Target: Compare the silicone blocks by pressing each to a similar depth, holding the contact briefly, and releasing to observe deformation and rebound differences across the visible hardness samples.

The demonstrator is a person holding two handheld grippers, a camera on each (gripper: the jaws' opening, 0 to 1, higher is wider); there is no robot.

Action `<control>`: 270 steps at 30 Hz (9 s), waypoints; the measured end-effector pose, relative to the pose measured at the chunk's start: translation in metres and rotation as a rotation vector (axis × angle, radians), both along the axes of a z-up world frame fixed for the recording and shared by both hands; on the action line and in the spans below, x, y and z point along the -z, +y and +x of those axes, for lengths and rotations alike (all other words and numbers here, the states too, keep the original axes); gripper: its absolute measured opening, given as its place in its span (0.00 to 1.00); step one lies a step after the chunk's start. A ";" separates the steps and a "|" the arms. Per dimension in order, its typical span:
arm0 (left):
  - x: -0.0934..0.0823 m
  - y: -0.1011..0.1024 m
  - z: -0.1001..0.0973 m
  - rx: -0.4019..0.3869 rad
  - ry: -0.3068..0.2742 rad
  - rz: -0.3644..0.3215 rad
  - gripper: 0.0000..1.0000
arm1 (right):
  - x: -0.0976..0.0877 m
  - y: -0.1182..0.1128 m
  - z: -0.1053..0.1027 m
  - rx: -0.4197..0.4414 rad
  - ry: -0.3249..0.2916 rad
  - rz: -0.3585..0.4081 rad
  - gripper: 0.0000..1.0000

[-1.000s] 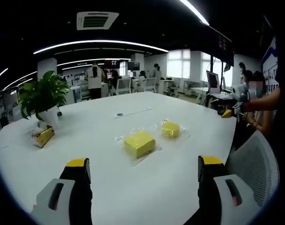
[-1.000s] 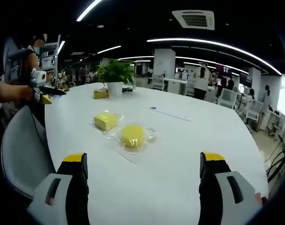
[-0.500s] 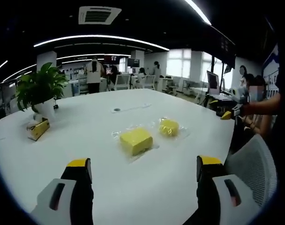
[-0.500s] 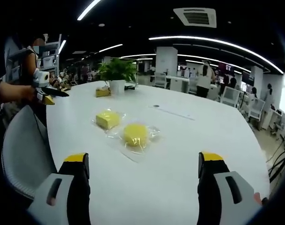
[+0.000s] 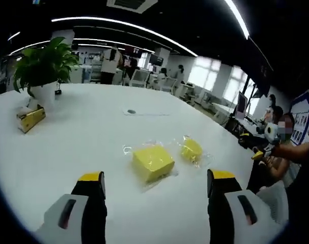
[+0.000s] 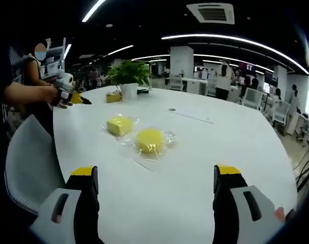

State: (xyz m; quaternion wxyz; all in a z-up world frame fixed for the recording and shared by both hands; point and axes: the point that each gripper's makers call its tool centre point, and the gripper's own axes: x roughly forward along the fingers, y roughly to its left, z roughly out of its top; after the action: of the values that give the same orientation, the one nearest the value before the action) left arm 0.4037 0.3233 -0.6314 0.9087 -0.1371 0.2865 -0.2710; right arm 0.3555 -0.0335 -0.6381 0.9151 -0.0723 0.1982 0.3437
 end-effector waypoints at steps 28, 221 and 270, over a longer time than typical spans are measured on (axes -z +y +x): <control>0.040 -0.012 0.107 -0.059 0.100 -0.070 0.58 | -0.015 -0.007 0.004 0.031 -0.004 0.015 0.84; -0.265 -0.166 -0.041 0.657 -0.789 -0.069 0.00 | -0.200 0.189 0.012 -0.696 -0.070 0.399 0.08; -0.273 -0.169 -0.043 0.673 -0.821 -0.057 0.00 | -0.196 0.185 0.031 -0.556 -0.084 0.482 0.56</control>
State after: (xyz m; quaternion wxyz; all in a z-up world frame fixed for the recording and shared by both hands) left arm 0.3606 0.1545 -0.3584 0.8046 0.0551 -0.0723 -0.5868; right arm 0.3866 0.1514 -0.4421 0.7849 0.0800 0.0467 0.6127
